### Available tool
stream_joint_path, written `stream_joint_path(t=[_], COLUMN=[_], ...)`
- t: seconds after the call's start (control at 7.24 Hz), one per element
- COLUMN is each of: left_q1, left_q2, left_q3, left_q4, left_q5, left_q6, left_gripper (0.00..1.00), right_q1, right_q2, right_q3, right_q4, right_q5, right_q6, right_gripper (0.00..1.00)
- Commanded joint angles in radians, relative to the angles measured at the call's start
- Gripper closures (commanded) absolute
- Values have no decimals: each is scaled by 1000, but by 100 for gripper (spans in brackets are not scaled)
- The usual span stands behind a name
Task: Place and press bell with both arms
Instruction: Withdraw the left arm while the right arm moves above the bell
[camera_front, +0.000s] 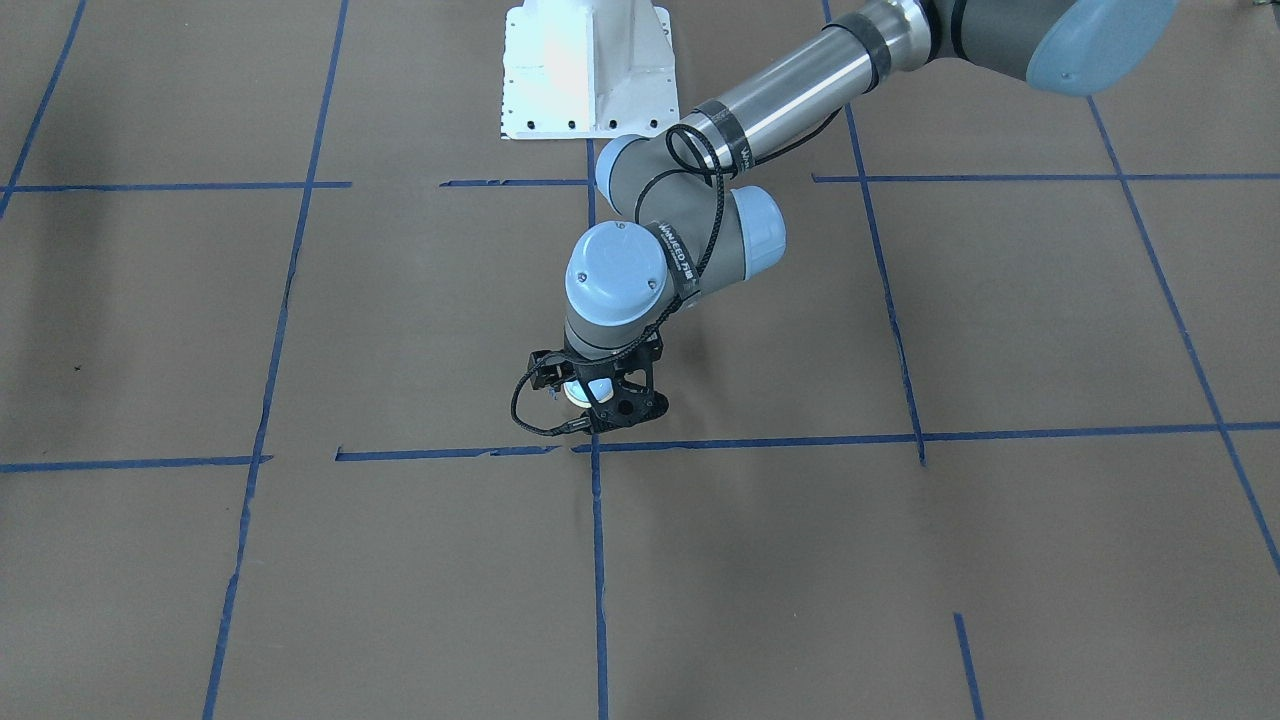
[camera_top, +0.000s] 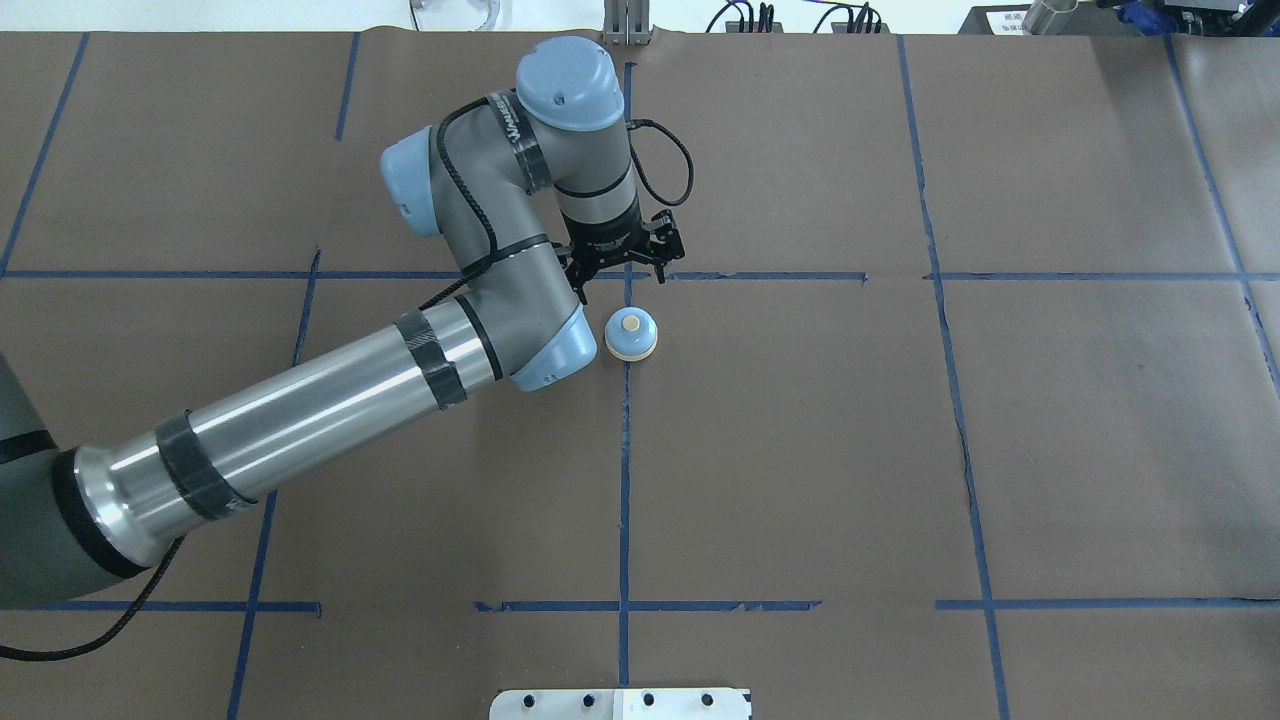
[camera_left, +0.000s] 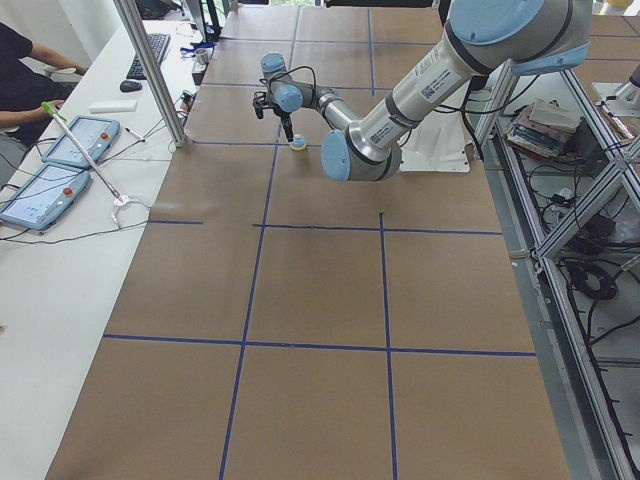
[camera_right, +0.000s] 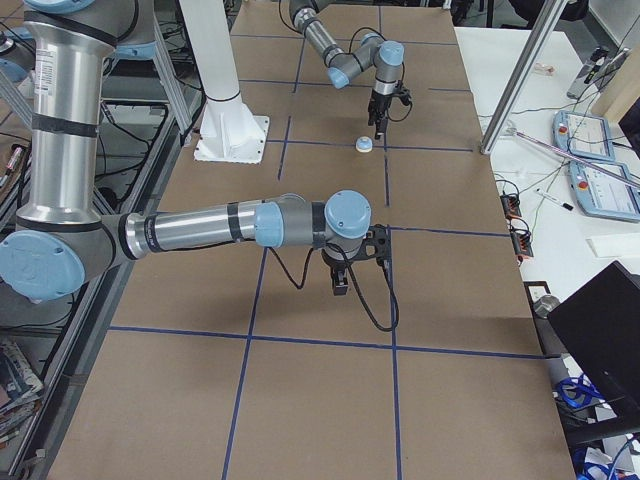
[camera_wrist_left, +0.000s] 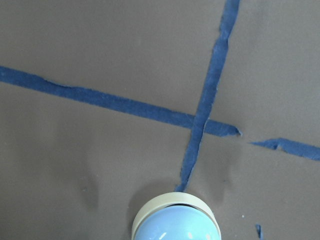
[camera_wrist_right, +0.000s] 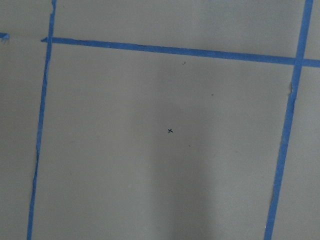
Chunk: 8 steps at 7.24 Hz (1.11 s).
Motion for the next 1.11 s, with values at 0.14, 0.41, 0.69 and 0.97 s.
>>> stream_joint_path(t=[0.14, 0.41, 0.69, 0.97], left_q1=[-87, -131, -159, -182], left_q2=[282, 443, 551, 684], left_q3=[-423, -560, -637, -708], left_q4=[1, 1, 16, 24], left_q5=[1, -2, 4, 8], left_q6=[21, 114, 179, 365], left_gripper=[0, 0, 0, 0], right_q1=[-134, -311, -561, -743], right_q2=[155, 340, 501, 679], right_q3=[52, 78, 97, -10], right_q4=[2, 2, -1, 0], right_q5=[-87, -179, -355, -498], right_q6=[336, 657, 969, 1162], right_gripper=[0, 0, 1, 8])
